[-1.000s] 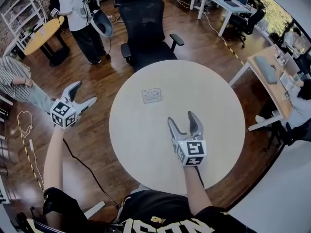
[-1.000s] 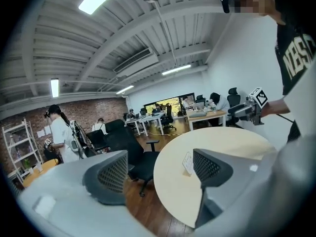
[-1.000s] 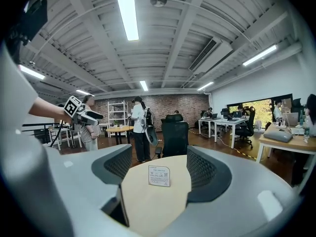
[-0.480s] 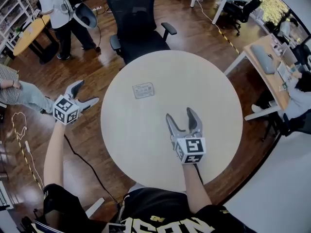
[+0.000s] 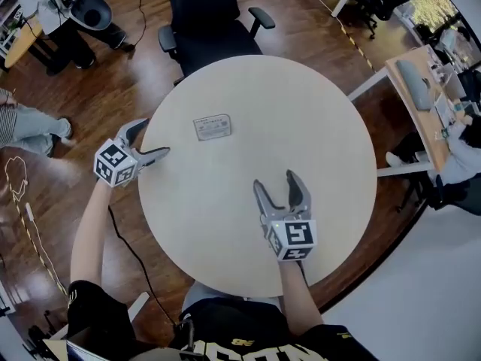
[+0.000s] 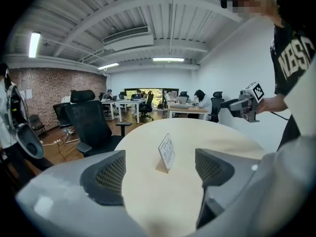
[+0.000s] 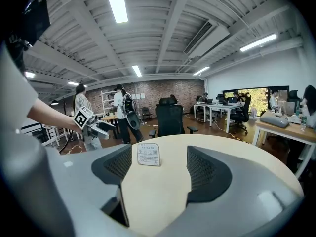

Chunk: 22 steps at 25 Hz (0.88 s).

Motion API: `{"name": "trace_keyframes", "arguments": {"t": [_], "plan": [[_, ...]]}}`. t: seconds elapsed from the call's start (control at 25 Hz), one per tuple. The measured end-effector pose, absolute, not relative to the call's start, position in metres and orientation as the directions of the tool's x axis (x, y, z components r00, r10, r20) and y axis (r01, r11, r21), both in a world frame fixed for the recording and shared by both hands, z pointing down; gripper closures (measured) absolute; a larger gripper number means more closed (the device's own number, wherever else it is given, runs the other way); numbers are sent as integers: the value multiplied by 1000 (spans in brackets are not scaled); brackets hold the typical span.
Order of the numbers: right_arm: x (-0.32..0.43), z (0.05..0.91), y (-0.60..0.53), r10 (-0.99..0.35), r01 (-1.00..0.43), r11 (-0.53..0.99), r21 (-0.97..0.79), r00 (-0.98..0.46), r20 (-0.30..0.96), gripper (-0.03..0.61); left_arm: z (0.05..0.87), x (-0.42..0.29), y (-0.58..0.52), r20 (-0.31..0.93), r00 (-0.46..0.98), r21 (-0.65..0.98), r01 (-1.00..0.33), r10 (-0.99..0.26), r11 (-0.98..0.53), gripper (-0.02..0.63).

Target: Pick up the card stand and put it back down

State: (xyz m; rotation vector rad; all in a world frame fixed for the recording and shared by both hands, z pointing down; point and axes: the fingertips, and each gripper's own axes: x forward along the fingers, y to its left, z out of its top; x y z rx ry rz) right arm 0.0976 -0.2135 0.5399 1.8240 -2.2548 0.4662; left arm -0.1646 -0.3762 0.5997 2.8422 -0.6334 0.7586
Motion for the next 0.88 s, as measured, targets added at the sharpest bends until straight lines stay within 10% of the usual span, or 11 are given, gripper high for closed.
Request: {"name": "trace_keyframes", "arguments": {"t": [0.88], "plan": [[52, 629, -270, -876, -935, 286, -207, -343, 339, 227, 712, -23, -422, 367, 904, 229, -318, -221, -920, 272]]}}
